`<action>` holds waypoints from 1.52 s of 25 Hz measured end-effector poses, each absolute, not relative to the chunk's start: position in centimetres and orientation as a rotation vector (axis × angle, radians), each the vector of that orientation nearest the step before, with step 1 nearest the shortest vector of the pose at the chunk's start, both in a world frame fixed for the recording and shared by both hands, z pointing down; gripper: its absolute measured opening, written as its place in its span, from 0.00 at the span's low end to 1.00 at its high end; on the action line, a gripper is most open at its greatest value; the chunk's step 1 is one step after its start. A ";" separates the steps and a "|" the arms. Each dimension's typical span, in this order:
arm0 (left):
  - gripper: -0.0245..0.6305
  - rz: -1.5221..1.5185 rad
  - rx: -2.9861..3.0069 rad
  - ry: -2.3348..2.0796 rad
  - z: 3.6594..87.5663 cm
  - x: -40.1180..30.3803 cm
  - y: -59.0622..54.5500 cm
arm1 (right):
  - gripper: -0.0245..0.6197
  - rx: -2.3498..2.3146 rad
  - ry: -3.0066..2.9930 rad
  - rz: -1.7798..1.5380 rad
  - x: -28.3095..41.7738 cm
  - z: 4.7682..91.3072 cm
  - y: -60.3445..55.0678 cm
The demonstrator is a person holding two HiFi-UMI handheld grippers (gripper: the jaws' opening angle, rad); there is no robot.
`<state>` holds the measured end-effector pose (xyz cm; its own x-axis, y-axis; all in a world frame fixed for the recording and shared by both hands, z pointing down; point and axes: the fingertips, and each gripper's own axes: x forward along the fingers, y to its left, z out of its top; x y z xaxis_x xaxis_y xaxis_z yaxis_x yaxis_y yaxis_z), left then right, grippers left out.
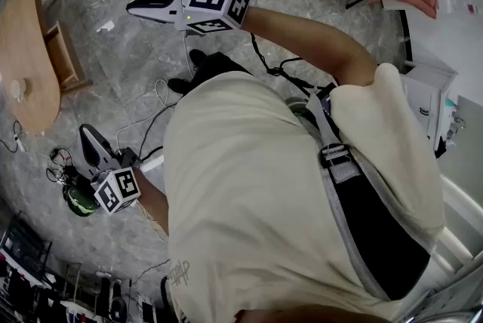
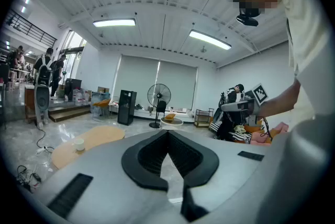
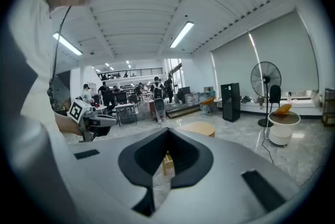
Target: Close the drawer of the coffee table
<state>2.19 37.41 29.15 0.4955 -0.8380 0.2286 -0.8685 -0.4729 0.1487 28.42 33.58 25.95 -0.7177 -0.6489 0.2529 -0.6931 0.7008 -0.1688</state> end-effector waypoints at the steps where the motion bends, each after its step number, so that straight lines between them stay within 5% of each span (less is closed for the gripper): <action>1: 0.04 0.184 2.505 -1.446 29.3 2.9 37.2 | 0.03 1.113 -2.730 0.373 29.5 25.7 33.4; 13: 0.04 0.156 2.519 -1.538 28.2 9.6 39.1 | 0.03 1.000 -2.821 0.201 32.5 25.1 35.0; 23: 0.04 0.140 2.342 -1.567 32.1 2.3 34.0 | 0.03 1.052 -2.745 0.232 26.4 27.2 30.0; 38: 0.04 0.180 2.223 -1.611 35.0 5.9 30.4 | 0.03 0.996 -2.751 0.359 28.5 31.7 24.2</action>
